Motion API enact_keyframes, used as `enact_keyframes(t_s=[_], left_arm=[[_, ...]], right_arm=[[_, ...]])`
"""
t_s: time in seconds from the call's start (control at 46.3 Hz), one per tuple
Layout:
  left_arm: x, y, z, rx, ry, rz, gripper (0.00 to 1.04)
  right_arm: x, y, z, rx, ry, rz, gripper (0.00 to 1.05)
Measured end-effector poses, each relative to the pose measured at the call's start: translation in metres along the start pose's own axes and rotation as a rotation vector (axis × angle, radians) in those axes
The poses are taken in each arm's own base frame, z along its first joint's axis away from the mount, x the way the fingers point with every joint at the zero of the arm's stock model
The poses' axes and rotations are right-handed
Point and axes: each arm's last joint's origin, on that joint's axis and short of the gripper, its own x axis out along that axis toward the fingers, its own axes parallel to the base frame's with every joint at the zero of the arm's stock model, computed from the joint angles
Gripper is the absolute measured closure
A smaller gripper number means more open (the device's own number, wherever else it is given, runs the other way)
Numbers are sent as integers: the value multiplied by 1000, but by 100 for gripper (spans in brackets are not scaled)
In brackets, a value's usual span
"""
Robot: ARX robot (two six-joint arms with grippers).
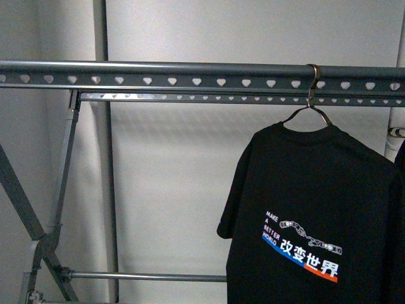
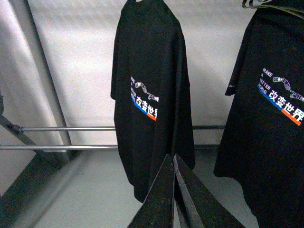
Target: Hang clothes on hanger
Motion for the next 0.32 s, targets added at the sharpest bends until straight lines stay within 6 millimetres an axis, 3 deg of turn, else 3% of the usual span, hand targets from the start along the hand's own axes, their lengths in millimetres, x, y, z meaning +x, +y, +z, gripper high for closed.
enact_keyframes(t_s=[0.281,0.324], left_arm=[[0,0,0,0,0,0,101],[0,0,0,0,0,0,94]], right_arm=[[0,0,0,0,0,0,102],[0,0,0,-2,0,0,95]])
